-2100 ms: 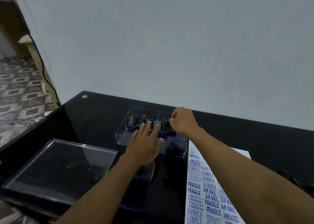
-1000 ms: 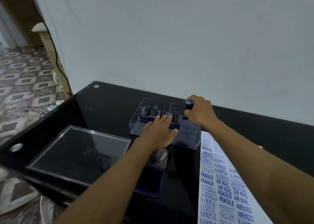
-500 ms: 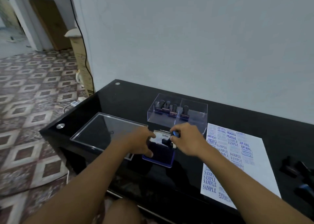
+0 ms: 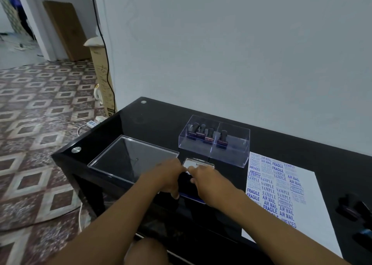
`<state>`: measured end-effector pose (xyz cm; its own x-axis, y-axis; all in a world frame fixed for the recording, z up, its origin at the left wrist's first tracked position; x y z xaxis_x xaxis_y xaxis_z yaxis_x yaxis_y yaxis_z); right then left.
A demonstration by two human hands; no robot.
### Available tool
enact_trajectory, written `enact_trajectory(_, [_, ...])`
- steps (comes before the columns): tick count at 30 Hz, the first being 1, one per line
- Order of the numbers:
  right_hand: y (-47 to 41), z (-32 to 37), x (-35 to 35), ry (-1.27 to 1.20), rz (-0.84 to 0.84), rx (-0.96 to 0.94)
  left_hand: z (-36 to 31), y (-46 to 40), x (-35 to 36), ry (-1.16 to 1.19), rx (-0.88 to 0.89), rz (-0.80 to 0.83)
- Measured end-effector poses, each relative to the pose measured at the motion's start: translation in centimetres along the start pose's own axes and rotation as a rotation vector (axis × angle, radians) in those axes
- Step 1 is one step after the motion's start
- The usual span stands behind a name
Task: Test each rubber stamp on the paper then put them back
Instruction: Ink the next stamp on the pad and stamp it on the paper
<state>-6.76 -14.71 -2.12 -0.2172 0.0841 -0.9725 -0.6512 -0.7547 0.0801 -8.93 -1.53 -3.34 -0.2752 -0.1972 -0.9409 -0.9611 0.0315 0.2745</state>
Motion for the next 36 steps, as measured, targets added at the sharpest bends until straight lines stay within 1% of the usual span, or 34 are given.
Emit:
enact_trajectory(4, [0.7,0.5,0.3,0.02,-0.023,-0.06,-0.2,0.0,-0.2,-0.016,0.02,-0.013])
enact_trajectory(8, [-0.8,-0.4,-0.5,-0.058,-0.05,0.002,0.0,-0.3,-0.1,0.005,-0.01,0.003])
enact_trajectory(12, [-0.7,-0.6,-0.4,-0.103,-0.072,0.006,-0.2,-0.3,0.1,-0.009,-0.03,0.008])
enact_trajectory(15, [1.0,0.2,0.7,-0.067,-0.063,-0.027,-0.3,-0.3,0.1,0.005,-0.024,0.016])
enact_trajectory(18, [2.0,0.6,1.5,-0.026,-0.105,-0.052,-0.5,-0.3,0.2,-0.012,-0.029,0.023])
enact_trajectory(23, [0.9,-0.2,0.9,-0.157,-0.109,0.003,-0.7,-0.3,0.3,-0.045,-0.085,0.027])
enact_trajectory(26, [2.2,-0.7,0.2,-0.267,-0.234,0.028,-1.2,-0.3,0.6,-0.159,-0.152,0.059])
enact_trajectory(28, [3.8,-1.4,-0.6,-0.295,-0.325,0.049,-2.2,-0.7,0.3,-0.201,-0.169,0.041])
enact_trajectory(32, [8.7,-5.3,-2.7,-0.299,-0.477,0.105,-7.8,-1.7,-0.9,-0.21,-0.053,-0.018])
enact_trajectory(34, [11.0,-7.5,-3.6,-0.298,-0.492,0.167,-10.9,-2.3,-0.8,-0.19,0.012,-0.031])
enact_trajectory(36, [13.3,-10.0,-4.3,-0.272,-0.47,0.251,-14.4,-3.0,0.1,-0.148,0.086,-0.034])
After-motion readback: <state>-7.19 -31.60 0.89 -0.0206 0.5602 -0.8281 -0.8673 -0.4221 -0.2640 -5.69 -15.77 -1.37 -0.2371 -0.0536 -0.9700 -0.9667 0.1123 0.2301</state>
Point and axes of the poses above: each hand's wrist, its own y-axis away from the middle knuckle, its own x-axis out of the palm, z = x × y, the point moved 3 cm from there along -y, towards the middle knuckle, and after that the axes turned 2 degrees about -x, right-handed, at the moved point
